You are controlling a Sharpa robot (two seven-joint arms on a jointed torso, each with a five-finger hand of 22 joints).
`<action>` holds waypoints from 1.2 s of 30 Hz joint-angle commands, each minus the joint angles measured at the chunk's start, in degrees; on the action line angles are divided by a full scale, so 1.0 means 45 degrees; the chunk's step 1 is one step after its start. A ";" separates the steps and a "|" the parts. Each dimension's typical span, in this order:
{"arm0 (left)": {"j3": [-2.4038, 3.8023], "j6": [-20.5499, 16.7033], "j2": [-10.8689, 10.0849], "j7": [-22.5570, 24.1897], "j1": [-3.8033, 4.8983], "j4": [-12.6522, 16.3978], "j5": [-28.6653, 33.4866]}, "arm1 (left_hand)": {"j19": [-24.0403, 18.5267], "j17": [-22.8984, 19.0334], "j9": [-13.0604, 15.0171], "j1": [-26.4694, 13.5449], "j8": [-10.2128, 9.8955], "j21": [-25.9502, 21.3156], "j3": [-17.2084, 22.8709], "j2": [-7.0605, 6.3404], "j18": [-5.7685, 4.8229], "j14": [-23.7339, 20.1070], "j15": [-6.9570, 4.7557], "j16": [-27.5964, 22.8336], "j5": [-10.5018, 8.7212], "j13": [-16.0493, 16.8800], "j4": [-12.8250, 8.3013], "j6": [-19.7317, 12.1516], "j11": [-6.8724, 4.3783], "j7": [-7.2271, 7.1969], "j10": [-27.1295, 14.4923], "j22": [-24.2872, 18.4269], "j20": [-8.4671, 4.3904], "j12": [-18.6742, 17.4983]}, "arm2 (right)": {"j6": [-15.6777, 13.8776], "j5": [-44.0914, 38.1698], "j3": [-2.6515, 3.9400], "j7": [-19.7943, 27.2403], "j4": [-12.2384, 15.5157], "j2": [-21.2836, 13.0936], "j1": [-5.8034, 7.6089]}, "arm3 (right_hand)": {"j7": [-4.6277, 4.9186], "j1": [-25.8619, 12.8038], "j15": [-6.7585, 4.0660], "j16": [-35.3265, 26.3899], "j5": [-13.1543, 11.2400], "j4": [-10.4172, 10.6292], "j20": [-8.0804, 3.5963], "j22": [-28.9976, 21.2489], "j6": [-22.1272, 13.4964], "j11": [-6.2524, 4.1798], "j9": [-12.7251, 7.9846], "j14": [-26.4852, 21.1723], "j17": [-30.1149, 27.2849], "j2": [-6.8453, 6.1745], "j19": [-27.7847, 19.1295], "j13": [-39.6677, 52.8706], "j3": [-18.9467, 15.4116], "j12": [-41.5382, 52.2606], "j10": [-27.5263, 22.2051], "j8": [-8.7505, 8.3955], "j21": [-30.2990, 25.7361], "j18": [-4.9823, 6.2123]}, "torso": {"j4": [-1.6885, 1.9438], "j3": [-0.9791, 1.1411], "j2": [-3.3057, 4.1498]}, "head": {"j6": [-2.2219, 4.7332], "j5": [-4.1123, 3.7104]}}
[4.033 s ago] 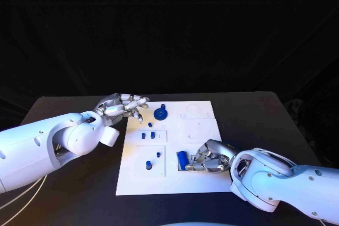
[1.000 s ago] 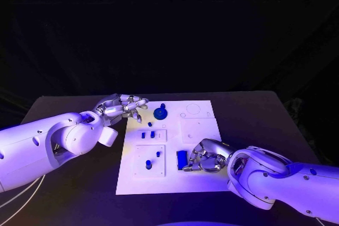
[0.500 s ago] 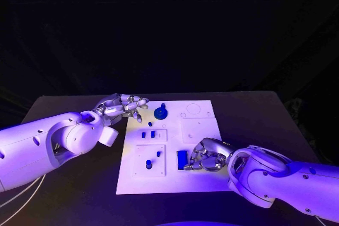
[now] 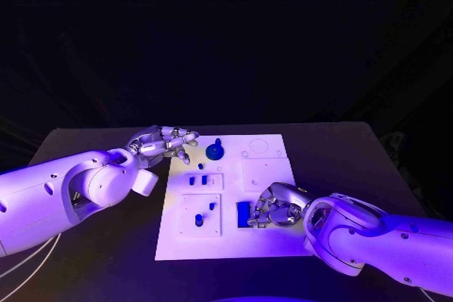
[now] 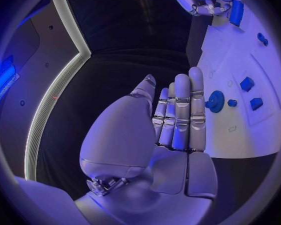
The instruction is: Assemble the parts on the task board
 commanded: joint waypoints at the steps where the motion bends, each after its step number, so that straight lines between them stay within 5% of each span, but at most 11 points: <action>1: 0.0007 0.0234 0.0024 0.0053 0.0004 0.0022 -0.0021 | 0.0092 -0.0021 -0.0022 0.0114 0.0067 -0.0073 -0.0059 0.0036 0.0171 -0.0069 0.0001 0.0052 0.0055 0.0013 -0.0047 -0.0087 -0.0005 -0.0032 -0.0110 -0.0012 0.0022 0.0040 | 0.0012 -0.0272 -0.0003 -0.0077 0.0012 0.0013 -0.0006 | -0.0039 0.0311 -0.0116 -0.0032 -0.0167 -0.0160 -0.0078 0.3305 -0.0049 -0.0477 0.0024 0.1170 0.2686 0.0100 0.1314 -0.0307 0.0056 -0.0096 0.0645 0.0022 0.0073 -0.0245 | -0.0003 -0.0004 -0.0001 | 0.0039 -0.0009; 11: 0.0007 0.0210 0.0019 0.0081 0.0004 0.0023 -0.0022 | 0.0092 -0.0021 -0.0022 0.0114 0.0067 -0.0073 -0.0059 0.0036 0.0171 -0.0069 0.0001 0.0052 0.0055 0.0013 -0.0047 -0.0087 -0.0005 -0.0032 -0.0110 -0.0012 0.0022 0.0040 | -0.0657 -0.0121 0.0019 0.0474 0.0227 -0.0334 0.0073 | 0.0063 0.0391 -0.0079 -0.0072 0.0013 -0.0235 -0.0063 0.3268 -0.0298 -0.0408 -0.0061 0.1156 0.2624 0.0150 0.1282 -0.0495 0.0191 -0.0364 0.0486 -0.0157 -0.0040 -0.0220 | -0.0008 -0.0002 -0.0007 | 0.0101 -0.0009; 16: 0.0005 0.0173 0.0015 0.0108 0.0004 0.0035 -0.0022 | 0.0092 -0.0021 -0.0022 0.0114 0.0067 -0.0073 -0.0059 0.0036 0.0171 -0.0069 0.0001 0.0052 0.0055 0.0013 -0.0047 -0.0087 -0.0005 -0.0032 -0.0110 -0.0012 0.0022 0.0040 | -0.0723 0.0289 0.0039 0.1144 0.0473 -0.0969 0.0410 | 0.0368 0.0360 0.0111 -0.0103 0.0248 -0.0206 0.0062 0.3249 -0.0811 -0.0163 -0.0393 0.1145 0.2578 0.0242 0.1263 -0.0612 0.0323 -0.0547 0.0369 -0.0773 -0.0104 -0.0207 | -0.0017 -0.0010 -0.0027 | 0.0132 -0.0083; 20: -0.0006 0.0140 0.0017 0.0118 0.0004 0.0047 -0.0022 | 0.0096 -0.0027 -0.0023 0.0151 0.0073 -0.0081 -0.0068 0.0062 0.0171 -0.0072 0.0002 0.0053 0.0054 0.0012 -0.0049 -0.0088 -0.0002 -0.0029 -0.0115 -0.0015 0.0022 0.0045 | -0.0259 0.0244 0.0042 0.1220 0.0562 -0.1736 0.0868 | 0.0604 0.0371 0.0279 -0.0116 0.0336 -0.0202 0.0205 0.3252 -0.1059 0.0033 -0.0774 0.1140 0.2558 0.0342 0.1265 -0.0711 0.0482 -0.0700 0.0283 -0.1410 -0.0100 -0.0208 | -0.0005 -0.0019 -0.0026 | 0.0216 -0.0214; 25: -0.0021 0.0116 0.0037 0.0138 -0.0003 0.0044 -0.0022 | 0.0096 -0.0027 -0.0023 0.0151 0.0073 -0.0081 -0.0068 0.0062 0.0171 -0.0072 0.0002 0.0053 0.0054 0.0012 -0.0049 -0.0088 -0.0002 -0.0029 -0.0115 -0.0015 0.0022 0.0045 | 0.0179 -0.0245 0.0035 0.1094 0.0651 -0.2541 0.1080 | 0.0738 0.0349 0.0405 -0.0102 0.0337 -0.0196 0.0352 0.3269 -0.0886 0.0159 -0.1277 0.1145 0.2581 0.0337 0.1279 -0.0707 0.0611 -0.0710 0.0307 -0.2035 -0.0052 -0.0219 | -0.0005 -0.0008 -0.0023 | 0.0321 -0.0307; 30: -0.0031 0.0103 0.0053 0.0172 -0.0026 0.0037 -0.0022 | 0.0096 -0.0027 -0.0023 0.0151 0.0073 -0.0081 -0.0068 0.0062 0.0171 -0.0072 0.0002 0.0053 0.0054 0.0012 -0.0049 -0.0088 -0.0002 -0.0029 -0.0115 -0.0015 0.0022 0.0045 | 0.0364 -0.0911 -0.0009 0.0685 0.0701 -0.3001 0.1050 | 0.0710 0.0150 0.0409 -0.0090 0.0291 -0.0083 0.0393 0.3287 -0.0485 0.0148 -0.1565 0.1148 0.2599 0.0240 0.1294 -0.0657 0.0598 -0.0653 0.0371 -0.2295 0.0000 -0.0230 | -0.0042 0.0002 -0.0052 | 0.0331 -0.0341; 36: -0.0034 0.0085 0.0032 0.0197 -0.0042 0.0042 -0.0022 | 0.0097 -0.0029 -0.0023 0.0151 0.0076 -0.0084 -0.0077 0.0064 0.0171 -0.0072 0.0003 0.0054 0.0051 0.0013 -0.0044 -0.0085 -0.0001 -0.0029 -0.0113 -0.0016 0.0023 0.0049 | 0.0293 -0.1674 -0.0036 -0.0012 0.0776 -0.3164 0.0624 | 0.0645 -0.0249 0.0374 -0.0090 0.0468 0.0184 0.0376 0.3288 -0.0088 0.0100 -0.1737 0.1148 0.2599 0.0017 0.1295 -0.0658 0.0456 -0.0669 0.0389 -0.2424 0.0000 -0.0229 | -0.0031 0.0004 -0.0049 | 0.0293 -0.0346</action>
